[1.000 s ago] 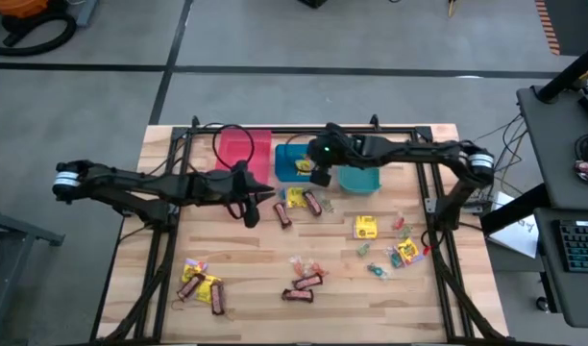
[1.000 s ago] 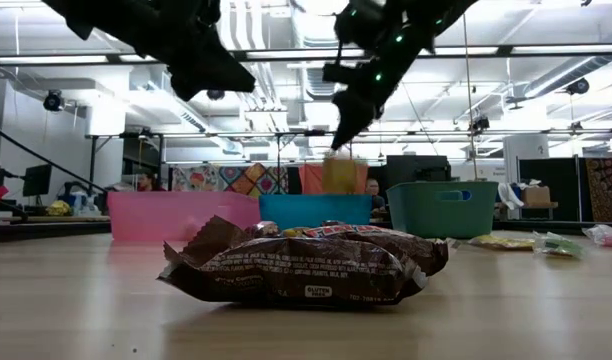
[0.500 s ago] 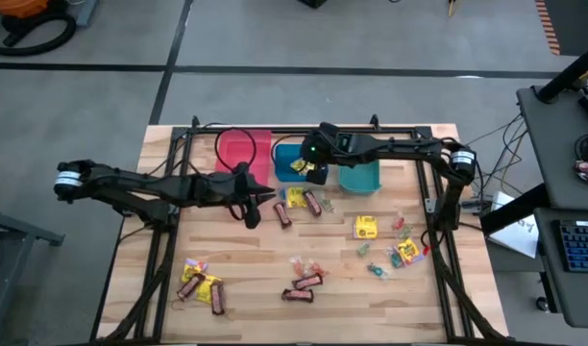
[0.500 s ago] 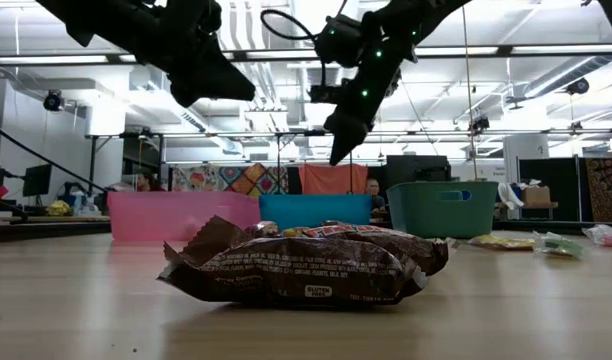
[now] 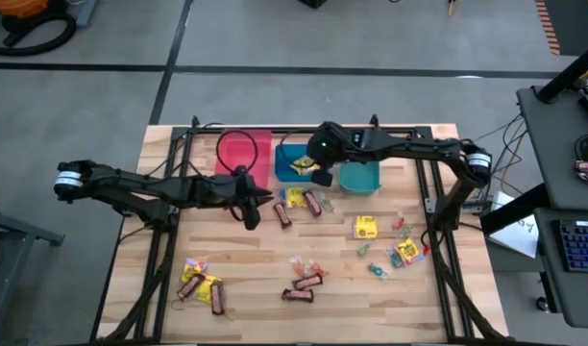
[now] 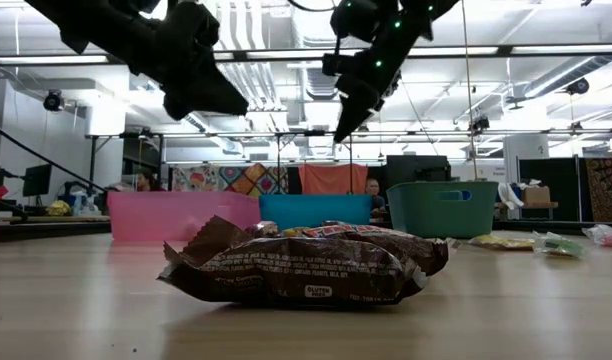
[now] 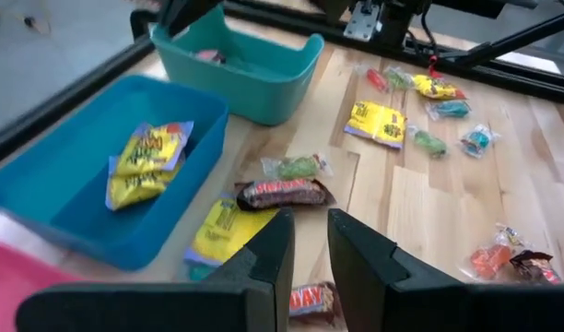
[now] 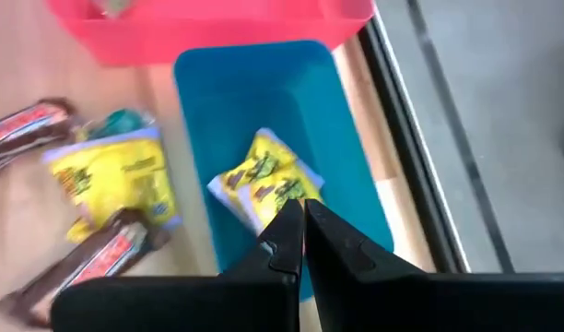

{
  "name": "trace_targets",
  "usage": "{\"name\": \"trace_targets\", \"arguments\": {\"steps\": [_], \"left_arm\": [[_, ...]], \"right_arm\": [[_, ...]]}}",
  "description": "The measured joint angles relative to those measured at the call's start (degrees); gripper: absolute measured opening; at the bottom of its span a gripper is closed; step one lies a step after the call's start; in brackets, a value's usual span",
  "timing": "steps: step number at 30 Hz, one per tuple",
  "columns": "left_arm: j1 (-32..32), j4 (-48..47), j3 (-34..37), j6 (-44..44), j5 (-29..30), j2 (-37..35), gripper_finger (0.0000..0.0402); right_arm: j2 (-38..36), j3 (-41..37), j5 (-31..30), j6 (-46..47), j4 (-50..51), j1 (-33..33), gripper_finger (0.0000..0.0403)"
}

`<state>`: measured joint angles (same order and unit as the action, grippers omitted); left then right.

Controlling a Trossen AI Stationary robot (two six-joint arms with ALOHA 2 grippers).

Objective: Sort candy
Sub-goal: Put the bottom left green candy into the red bin

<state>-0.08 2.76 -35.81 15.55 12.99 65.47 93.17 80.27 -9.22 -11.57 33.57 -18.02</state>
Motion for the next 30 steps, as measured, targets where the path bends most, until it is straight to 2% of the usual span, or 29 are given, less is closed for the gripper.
{"name": "trace_targets", "arguments": {"steps": [9, 13, 20, 30], "left_arm": [[-1.57, -5.27, 0.0, 8.27, -2.15, 0.02, 0.0054], [-2.64, -6.81, 0.0, 13.11, -5.88, 0.02, 0.0054], [-6.29, -10.13, -0.07, 27.88, -15.5, 0.02, 0.0053], [-17.07, -15.44, -0.11, 54.21, -19.78, 0.07, 0.0041]], "right_arm": [[-6.47, -1.71, 0.42, 3.82, 9.82, 4.57, 0.0009], [-9.99, -2.6, 0.46, 6.28, 14.24, 7.28, 0.0009], [-17.26, -6.58, 0.71, 10.85, 19.58, 11.25, 0.0009], [-25.13, -13.28, 0.68, 14.66, 19.83, 14.08, 0.0009]]}}
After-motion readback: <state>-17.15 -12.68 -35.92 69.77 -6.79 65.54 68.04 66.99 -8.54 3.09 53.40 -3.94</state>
